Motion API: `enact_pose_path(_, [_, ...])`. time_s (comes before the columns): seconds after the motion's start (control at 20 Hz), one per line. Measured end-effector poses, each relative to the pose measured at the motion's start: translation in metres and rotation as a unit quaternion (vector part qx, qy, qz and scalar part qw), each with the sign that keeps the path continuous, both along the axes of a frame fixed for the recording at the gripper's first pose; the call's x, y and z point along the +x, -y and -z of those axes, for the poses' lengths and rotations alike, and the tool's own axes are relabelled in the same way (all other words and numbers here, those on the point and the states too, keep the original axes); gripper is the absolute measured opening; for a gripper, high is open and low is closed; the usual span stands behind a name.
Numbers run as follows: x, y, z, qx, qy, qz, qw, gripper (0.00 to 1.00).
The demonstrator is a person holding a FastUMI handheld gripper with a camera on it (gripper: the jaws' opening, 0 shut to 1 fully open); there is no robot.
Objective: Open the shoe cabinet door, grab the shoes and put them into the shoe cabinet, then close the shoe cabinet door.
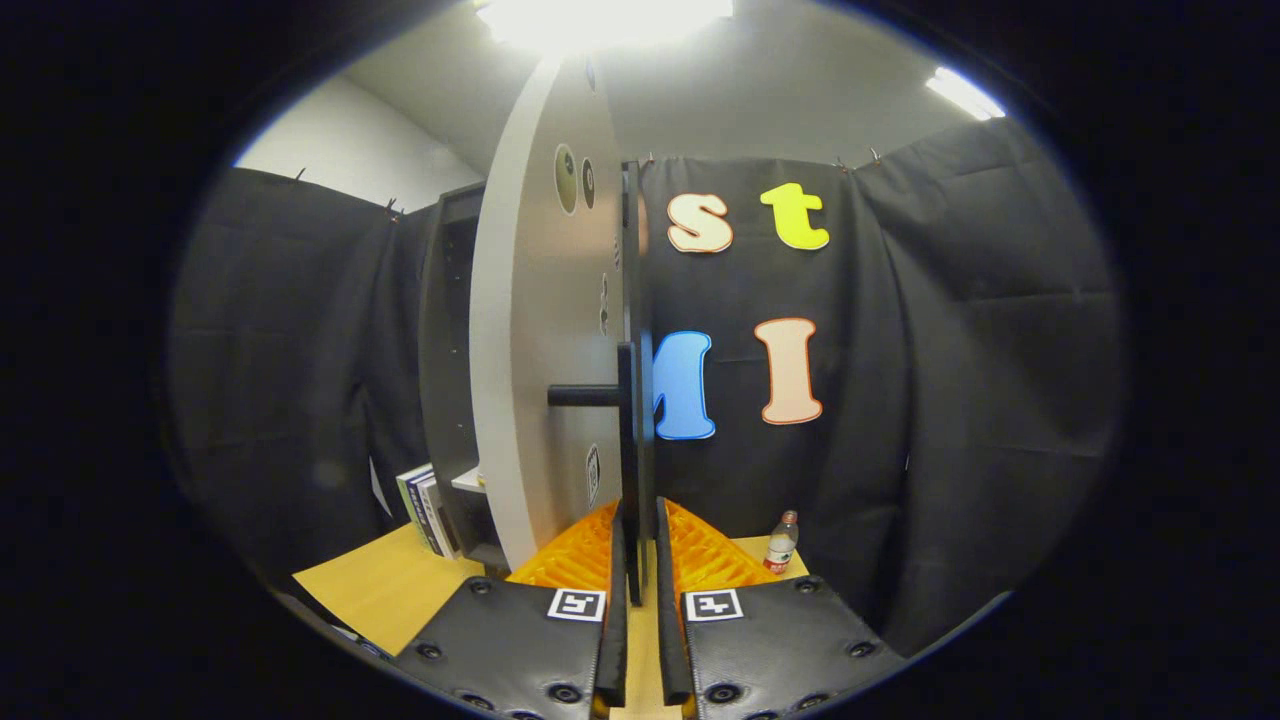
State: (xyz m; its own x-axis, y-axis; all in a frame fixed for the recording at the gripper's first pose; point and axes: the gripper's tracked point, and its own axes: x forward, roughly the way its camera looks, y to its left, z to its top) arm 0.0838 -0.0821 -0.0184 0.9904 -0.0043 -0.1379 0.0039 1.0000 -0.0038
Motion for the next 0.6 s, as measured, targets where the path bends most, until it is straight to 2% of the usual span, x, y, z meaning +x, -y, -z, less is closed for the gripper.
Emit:
enact_pose_path(0.15, [-0.009,0.004,0.000,-0.012,-0.009,0.030,0.999,0.16])
enact_pose_path(0.45, [-0.050,0.013,-0.011,0.017,-0.026,0.058,0.998,0.70])
enact_pose_path(0.6, [-0.074,-0.006,-0.028,0.024,-0.020,0.042,0.999,0.82])
